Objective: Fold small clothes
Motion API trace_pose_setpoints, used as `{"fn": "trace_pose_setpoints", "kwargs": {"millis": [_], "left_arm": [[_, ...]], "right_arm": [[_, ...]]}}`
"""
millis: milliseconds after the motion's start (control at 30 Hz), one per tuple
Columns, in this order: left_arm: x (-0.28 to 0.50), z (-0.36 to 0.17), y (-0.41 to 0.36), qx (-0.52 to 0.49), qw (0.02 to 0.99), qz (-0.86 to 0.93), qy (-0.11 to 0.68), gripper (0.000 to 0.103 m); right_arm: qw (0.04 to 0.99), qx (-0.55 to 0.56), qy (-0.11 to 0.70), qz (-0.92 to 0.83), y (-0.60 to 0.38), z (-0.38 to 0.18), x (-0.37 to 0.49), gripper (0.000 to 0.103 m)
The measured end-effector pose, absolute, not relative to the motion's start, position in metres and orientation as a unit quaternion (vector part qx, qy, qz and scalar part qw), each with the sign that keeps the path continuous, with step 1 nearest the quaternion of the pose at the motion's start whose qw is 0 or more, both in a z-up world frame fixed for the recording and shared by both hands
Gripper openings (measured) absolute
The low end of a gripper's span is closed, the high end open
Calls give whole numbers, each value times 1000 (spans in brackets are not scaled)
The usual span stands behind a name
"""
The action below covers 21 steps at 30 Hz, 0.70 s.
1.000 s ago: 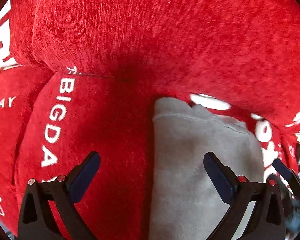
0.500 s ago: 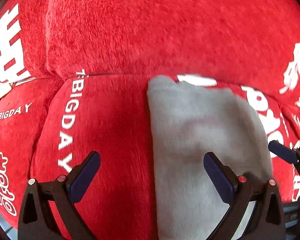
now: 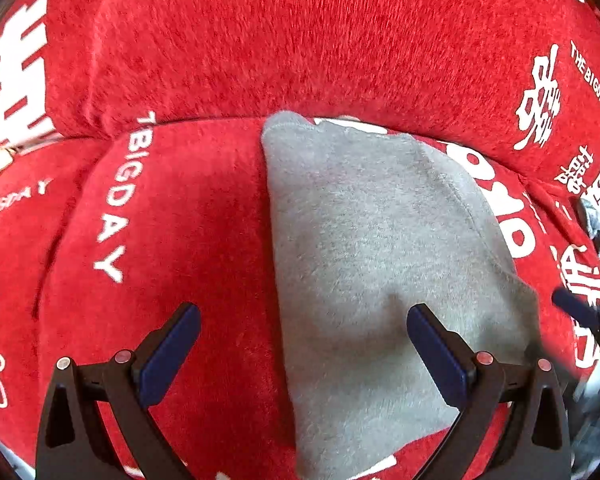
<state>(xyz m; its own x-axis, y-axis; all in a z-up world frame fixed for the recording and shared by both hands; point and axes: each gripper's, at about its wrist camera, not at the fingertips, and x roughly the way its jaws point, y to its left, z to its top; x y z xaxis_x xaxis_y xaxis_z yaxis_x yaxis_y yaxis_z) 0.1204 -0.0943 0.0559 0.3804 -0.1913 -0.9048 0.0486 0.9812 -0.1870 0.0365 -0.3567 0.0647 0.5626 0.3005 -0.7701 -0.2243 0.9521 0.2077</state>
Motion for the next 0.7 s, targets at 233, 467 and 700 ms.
{"fn": "trace_pose_setpoints", "kwargs": {"millis": [233,467,700], "left_arm": [[147,24,-96,-125,793,-102,588,103],[165,15,-108,-157,787,-145,579,72],[154,36,-107,-146,791,-161,571,47]], "right_arm": [[809,153,535,191,-373,4,111,86],[819,120,514,226,-338,3,130,77],[830,123,493,231,-334,32,110,42]]}}
